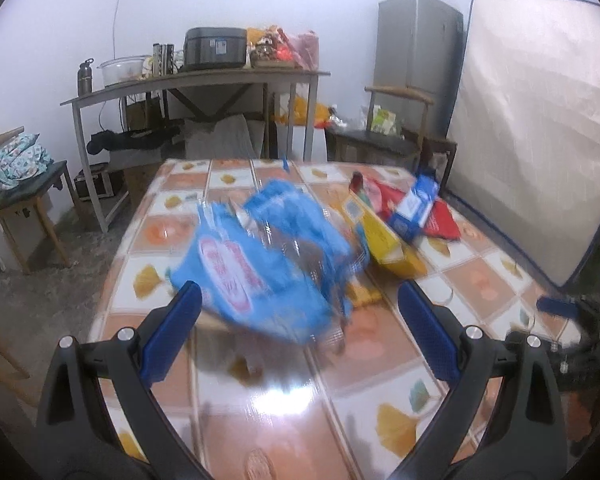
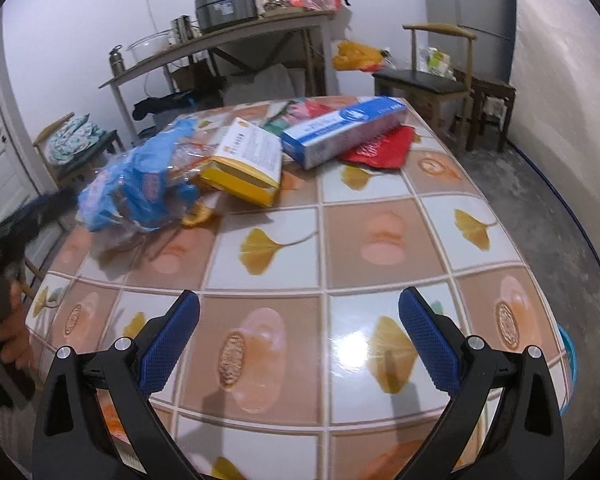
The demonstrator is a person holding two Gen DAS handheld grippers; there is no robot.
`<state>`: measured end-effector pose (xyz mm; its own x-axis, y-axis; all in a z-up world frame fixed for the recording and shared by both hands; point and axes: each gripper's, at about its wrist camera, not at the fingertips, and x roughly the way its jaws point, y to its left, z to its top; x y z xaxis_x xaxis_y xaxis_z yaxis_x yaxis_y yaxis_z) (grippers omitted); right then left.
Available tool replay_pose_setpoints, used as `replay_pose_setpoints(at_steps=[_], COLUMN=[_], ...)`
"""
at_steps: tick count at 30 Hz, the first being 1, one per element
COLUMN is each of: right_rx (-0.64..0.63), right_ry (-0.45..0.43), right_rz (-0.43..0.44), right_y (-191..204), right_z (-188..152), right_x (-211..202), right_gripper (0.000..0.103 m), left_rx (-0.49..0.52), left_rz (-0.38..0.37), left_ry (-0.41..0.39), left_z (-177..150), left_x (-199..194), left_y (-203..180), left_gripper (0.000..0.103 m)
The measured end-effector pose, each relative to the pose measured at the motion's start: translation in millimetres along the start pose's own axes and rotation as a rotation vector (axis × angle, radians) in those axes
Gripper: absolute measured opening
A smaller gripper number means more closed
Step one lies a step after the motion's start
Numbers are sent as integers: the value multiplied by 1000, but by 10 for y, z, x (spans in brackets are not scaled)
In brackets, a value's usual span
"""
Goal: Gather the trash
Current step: 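Grasp the blue snack bag with the left gripper, then grasp the blue plastic bag with the right gripper while the left gripper holds its bag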
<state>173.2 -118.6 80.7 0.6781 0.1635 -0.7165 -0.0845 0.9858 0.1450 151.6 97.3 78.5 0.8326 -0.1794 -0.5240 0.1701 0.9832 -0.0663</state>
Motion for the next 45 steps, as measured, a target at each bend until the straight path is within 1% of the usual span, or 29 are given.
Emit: replay_pose_setpoints(at_steps=[2, 5, 6, 7, 8, 10, 11, 12, 13, 14, 15, 18, 21, 24, 26, 28, 29, 30, 32, 34, 35, 36, 37, 38, 39, 40, 41, 43, 45], right_rx=[-6, 9, 17, 29, 35, 47, 49, 51, 53, 58, 61, 62, 63, 66, 71, 78, 84, 97, 134, 172, 202, 218, 240, 272, 290, 308, 324, 323, 282], right_ry=[5, 16, 20, 24, 27, 31, 31, 30, 30, 30, 29, 24, 18, 8, -5, -23, -42, -68, -120, -179, -221, -243, -268, -299, -313, -331, -351, -376, -366], right_rz=[7, 16, 19, 21, 21, 19, 18, 16, 15, 17, 19, 22, 27, 27, 25, 19, 12, 2, -9, -27, -42, -52, -67, -75, -72, -65, -46, 8, 75], right_y=[38, 35, 26, 10, -4, -37, -48, -58, -70, -84, -94, -99, -99, -111, -132, -174, -211, -265, -397, -548, -669, -736, -817, -930, -986, -1047, -1095, -1103, -992], right_z=[6, 3, -9, -16, -25, -36, -38, -38, -37, -34, -35, -33, -47, -62, -70, -66, -61, -55, -47, -48, -62, -71, -85, -107, -114, -124, -133, -121, -58], right_x=[17, 45, 56, 64, 68, 68, 66, 62, 59, 55, 57, 52, 36, 3, -38, -86, -127, -186, -322, -480, -607, -676, -760, -873, -928, -993, -1060, -1126, -1097], right_gripper=[97, 97, 97, 97, 97, 97, 97, 97, 97, 97, 97, 97, 97, 97, 97, 97, 97, 97, 97, 97, 97, 95, 92, 87, 82, 80, 75, 69, 59], left_rx=[16, 40, 44, 47, 48, 30, 7, -2, -11, -18, -22, -28, -32, -17, -19, -43, -67, -90, -178, -248, -293, -315, -326, -342, -363, -393, -421, -448, -458], left_rz=[-27, 35, 46, 57, 66, 56, 41, 38, 39, 39, 39, 41, 54, 28, -55, -210, -324, -402, -658, -832, -907, -919, -898, -860, -845, -824, -784, -734, -705], left_ry=[16, 106, 127, 151, 180, 237, 254, 265, 277, 283, 284, 261, 205, 119, 77, 62, 73, 87, 160, 241, 302, 341, 387, 440, 477, 523, 565, 600, 612], left_z=[84, 169, 163, 151, 133, 82, 57, 37, 19, 6, -6, -2, 90, 222, 311, 404, 441, 457, 458, 397, 318, 250, 160, 24, -72, -183, -322, -476, -571], left_x=[93, 389, 458, 522, 578, 654, 665, 671, 671, 662, 648, 565, 408, 104, -126, -349, -442, -486, -509, -428, -325, -243, -137, 16, 121, 256, 401, 549, 629], left_y=[16, 25, 32, 46, 57, 90, 121, 145, 164, 175, 185, 208, 230, 179, 126, 62, 20, -2, -76, -152, -212, -245, -282, -314, -318, -307, -285, -225, -202], left_gripper=[95, 95, 92, 80, 72, 55, 50, 42, 32, 27, 18, 3, 0, 0, 0, 0, 0, 0, 0, 0, 0, 0, 0, 0, 0, 0, 0, 0, 0])
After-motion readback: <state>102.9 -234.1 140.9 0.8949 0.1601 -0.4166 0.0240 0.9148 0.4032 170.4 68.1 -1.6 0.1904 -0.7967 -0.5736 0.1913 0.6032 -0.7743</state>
